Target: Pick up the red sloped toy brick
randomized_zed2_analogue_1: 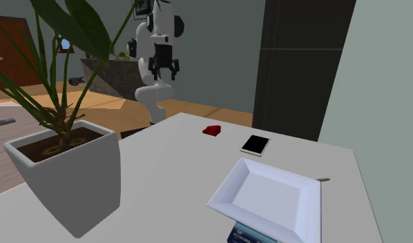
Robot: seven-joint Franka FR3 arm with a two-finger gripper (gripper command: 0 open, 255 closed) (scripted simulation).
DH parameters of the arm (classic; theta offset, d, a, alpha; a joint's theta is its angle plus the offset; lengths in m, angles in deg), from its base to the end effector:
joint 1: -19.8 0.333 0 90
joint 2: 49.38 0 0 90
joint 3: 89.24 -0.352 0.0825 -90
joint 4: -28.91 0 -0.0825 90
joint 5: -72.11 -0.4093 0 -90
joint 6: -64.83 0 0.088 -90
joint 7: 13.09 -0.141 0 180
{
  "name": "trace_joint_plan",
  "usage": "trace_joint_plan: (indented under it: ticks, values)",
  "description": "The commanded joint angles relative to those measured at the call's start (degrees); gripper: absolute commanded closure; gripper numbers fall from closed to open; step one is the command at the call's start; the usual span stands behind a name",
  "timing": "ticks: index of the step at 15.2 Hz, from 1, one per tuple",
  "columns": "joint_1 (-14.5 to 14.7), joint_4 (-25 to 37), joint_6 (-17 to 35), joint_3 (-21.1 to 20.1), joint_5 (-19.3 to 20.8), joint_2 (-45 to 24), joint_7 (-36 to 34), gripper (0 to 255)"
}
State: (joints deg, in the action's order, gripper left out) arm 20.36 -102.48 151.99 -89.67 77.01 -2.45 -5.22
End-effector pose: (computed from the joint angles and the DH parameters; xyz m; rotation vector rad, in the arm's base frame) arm 0.2932 -0.0065 0.6192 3.0393 0.2225 0.0632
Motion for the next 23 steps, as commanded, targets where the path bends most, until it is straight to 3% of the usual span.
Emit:
trace_joint_plan:
  ticks: [1, 12, 23]
  values:
    - [0.0, 0.0, 0.0, 0.0, 0.0, 0.0, 0.0, 0]
    - [2.0, 5.5, 14.9, -1.5, -2.3, -20.9, -0.7, 0]
    - [3.7, 19.7, 23.3, -3.3, -3.4, -44.0, -0.8, 0]
